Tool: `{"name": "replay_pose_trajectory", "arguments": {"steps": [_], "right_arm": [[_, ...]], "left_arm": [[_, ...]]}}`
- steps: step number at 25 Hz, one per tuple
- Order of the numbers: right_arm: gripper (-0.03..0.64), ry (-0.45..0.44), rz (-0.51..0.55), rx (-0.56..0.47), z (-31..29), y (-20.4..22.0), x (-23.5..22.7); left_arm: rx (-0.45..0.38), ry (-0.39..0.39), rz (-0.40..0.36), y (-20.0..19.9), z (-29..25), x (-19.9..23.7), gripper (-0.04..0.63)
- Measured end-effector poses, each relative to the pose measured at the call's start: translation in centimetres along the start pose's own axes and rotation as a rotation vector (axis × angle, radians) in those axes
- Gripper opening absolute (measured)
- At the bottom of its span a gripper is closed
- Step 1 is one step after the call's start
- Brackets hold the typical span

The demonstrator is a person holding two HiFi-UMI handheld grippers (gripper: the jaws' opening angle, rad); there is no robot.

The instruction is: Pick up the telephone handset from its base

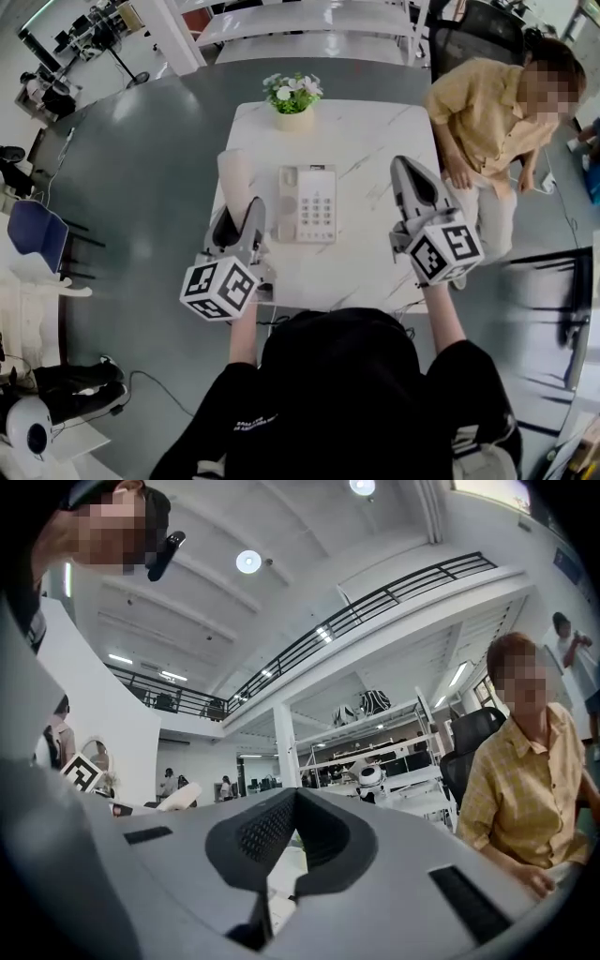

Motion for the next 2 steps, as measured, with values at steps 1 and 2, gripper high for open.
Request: {"name": "replay_pose_trajectory", "arguments": {"steps": [1, 2], "right_arm": [[-0.009, -0.006, 0.007, -0.010, -0.40, -0.29, 0.04], [-0.009, -0.012, 0.015, -0.021, -0.80, -0.57, 0.09]], "left_arm": [[-0.008, 0.008, -0.002, -0.21, -0.36, -0.12, 0.207], [-0.016, 0.017, -0.004, -0.44, -0.72, -0.22, 0.207]]}}
Point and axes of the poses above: the fingertips, and each gripper's own axes: z backward along the fingers, x to its left, y out of its underside, the point moved 5 cm from there along z, backward along the fingers, and after that the axes turned 13 degrees about -x, right-handed, at the moved point
